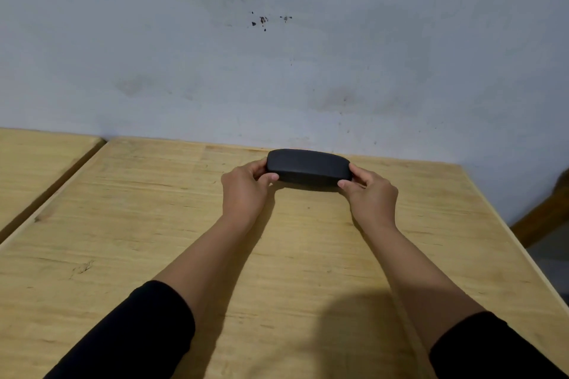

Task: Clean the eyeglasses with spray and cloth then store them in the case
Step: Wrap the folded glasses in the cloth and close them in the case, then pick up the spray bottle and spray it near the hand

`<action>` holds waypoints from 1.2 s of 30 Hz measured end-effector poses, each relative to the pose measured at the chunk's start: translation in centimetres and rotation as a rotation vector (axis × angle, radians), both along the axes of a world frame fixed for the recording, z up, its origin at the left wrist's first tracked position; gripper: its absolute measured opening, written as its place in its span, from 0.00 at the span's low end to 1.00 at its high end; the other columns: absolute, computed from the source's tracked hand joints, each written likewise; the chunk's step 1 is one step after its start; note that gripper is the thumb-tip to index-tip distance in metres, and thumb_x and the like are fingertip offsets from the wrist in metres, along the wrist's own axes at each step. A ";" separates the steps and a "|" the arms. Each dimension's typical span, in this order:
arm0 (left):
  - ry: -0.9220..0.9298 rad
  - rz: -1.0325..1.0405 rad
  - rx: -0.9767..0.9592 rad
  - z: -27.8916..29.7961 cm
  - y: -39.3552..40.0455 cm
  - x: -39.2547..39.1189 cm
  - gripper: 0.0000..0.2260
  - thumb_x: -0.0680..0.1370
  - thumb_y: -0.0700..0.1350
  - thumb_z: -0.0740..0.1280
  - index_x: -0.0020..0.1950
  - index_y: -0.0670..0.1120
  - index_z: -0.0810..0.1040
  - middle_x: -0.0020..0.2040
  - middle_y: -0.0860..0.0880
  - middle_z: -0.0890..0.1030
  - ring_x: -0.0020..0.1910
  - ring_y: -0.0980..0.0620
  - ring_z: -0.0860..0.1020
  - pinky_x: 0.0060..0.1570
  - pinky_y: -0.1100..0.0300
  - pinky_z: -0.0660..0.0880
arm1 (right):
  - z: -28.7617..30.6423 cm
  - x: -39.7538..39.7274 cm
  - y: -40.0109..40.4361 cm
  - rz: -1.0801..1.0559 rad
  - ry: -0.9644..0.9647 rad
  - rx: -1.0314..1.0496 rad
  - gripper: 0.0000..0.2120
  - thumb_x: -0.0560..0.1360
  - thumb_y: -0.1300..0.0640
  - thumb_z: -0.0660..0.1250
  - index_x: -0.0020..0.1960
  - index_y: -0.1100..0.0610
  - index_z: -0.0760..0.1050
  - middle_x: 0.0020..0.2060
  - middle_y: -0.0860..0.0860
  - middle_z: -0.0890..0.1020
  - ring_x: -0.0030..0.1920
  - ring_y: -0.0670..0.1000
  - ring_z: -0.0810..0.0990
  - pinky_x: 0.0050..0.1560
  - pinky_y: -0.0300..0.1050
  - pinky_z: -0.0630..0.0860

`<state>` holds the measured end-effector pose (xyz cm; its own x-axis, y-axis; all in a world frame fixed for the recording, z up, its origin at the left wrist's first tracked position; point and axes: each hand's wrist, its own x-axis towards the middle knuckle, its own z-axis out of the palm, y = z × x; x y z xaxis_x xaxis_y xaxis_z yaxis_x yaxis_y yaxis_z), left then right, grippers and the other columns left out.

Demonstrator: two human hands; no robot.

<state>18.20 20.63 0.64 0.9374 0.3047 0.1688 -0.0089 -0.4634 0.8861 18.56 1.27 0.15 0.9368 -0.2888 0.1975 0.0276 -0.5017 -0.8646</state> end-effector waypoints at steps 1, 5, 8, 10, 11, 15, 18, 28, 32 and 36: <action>0.002 -0.001 0.010 0.0 0.0 0.8 0.16 0.74 0.42 0.69 0.62 0.47 0.77 0.54 0.49 0.83 0.57 0.54 0.78 0.62 0.66 0.65 | 0.1 0.8 0.1 -0.001 0.007 -0.010 0.20 0.72 0.60 0.70 0.64 0.58 0.74 0.58 0.52 0.80 0.51 0.41 0.75 0.51 0.28 0.67; 0.026 -0.004 0.067 -0.3 0.1 3.6 0.16 0.75 0.43 0.68 0.63 0.47 0.76 0.54 0.48 0.83 0.57 0.53 0.77 0.56 0.71 0.63 | 0.0 3.8 0.5 -0.002 0.032 -0.050 0.21 0.72 0.60 0.69 0.64 0.58 0.73 0.58 0.54 0.80 0.53 0.43 0.76 0.54 0.29 0.65; 0.039 -0.003 0.093 -0.9 0.1 5.2 0.16 0.75 0.43 0.68 0.63 0.46 0.76 0.54 0.47 0.83 0.57 0.52 0.78 0.51 0.79 0.58 | -0.4 5.2 0.6 -0.014 0.064 -0.085 0.20 0.73 0.59 0.69 0.64 0.57 0.73 0.59 0.53 0.80 0.56 0.46 0.77 0.54 0.32 0.66; 0.032 -0.009 0.118 -1.1 0.1 5.8 0.16 0.75 0.43 0.68 0.63 0.46 0.75 0.54 0.46 0.83 0.57 0.52 0.78 0.50 0.83 0.52 | -0.8 5.8 0.6 -0.018 0.077 -0.097 0.20 0.73 0.59 0.69 0.65 0.57 0.73 0.59 0.53 0.80 0.55 0.45 0.77 0.54 0.32 0.66; 0.027 -0.013 0.136 -1.2 0.0 6.0 0.16 0.75 0.43 0.68 0.64 0.46 0.75 0.53 0.46 0.83 0.56 0.52 0.78 0.49 0.84 0.51 | -0.9 5.9 0.6 -0.016 0.077 -0.103 0.20 0.73 0.59 0.69 0.65 0.57 0.73 0.60 0.52 0.79 0.55 0.44 0.76 0.54 0.31 0.65; 0.008 -0.040 0.225 -1.1 -0.1 6.0 0.16 0.76 0.43 0.66 0.64 0.46 0.75 0.52 0.47 0.84 0.50 0.55 0.77 0.43 0.90 0.50 | -1.0 6.4 0.5 0.004 0.073 -0.139 0.21 0.74 0.58 0.68 0.66 0.57 0.71 0.61 0.53 0.78 0.58 0.47 0.76 0.54 0.30 0.64; 0.039 -0.054 0.305 -1.1 -0.1 6.0 0.15 0.77 0.44 0.65 0.63 0.46 0.75 0.51 0.46 0.83 0.50 0.52 0.77 0.42 0.87 0.53 | -1.2 6.3 0.4 0.030 0.075 -0.189 0.22 0.75 0.58 0.66 0.68 0.57 0.69 0.62 0.53 0.77 0.59 0.49 0.75 0.55 0.32 0.64; 0.194 -0.107 0.687 -0.7 -0.2 2.7 0.20 0.78 0.52 0.61 0.66 0.43 0.66 0.59 0.43 0.75 0.56 0.46 0.74 0.56 0.53 0.74 | -0.5 1.9 1.0 0.186 0.291 -0.670 0.30 0.79 0.48 0.56 0.75 0.55 0.49 0.75 0.54 0.58 0.73 0.54 0.58 0.70 0.49 0.59; 0.126 -0.140 0.890 -0.1 0.1 0.3 0.21 0.80 0.53 0.55 0.67 0.41 0.64 0.63 0.44 0.72 0.62 0.46 0.70 0.61 0.54 0.69 | 0.6 -1.1 1.5 0.126 0.279 -0.819 0.29 0.79 0.46 0.55 0.74 0.58 0.53 0.73 0.56 0.61 0.72 0.55 0.60 0.70 0.49 0.60; 0.066 -0.158 0.931 1.6 -0.2 -1.6 0.20 0.81 0.51 0.53 0.67 0.41 0.65 0.63 0.42 0.73 0.62 0.46 0.70 0.61 0.54 0.69 | 2.1 -4.1 1.7 0.092 0.208 -0.888 0.27 0.79 0.46 0.53 0.73 0.59 0.56 0.71 0.56 0.64 0.71 0.54 0.62 0.70 0.48 0.61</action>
<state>16.56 20.45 2.26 0.9726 -0.0576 0.2254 -0.0956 -0.9822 0.1614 14.47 2.98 2.29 0.9901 -0.0340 0.1363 -0.0127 -0.9880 -0.1541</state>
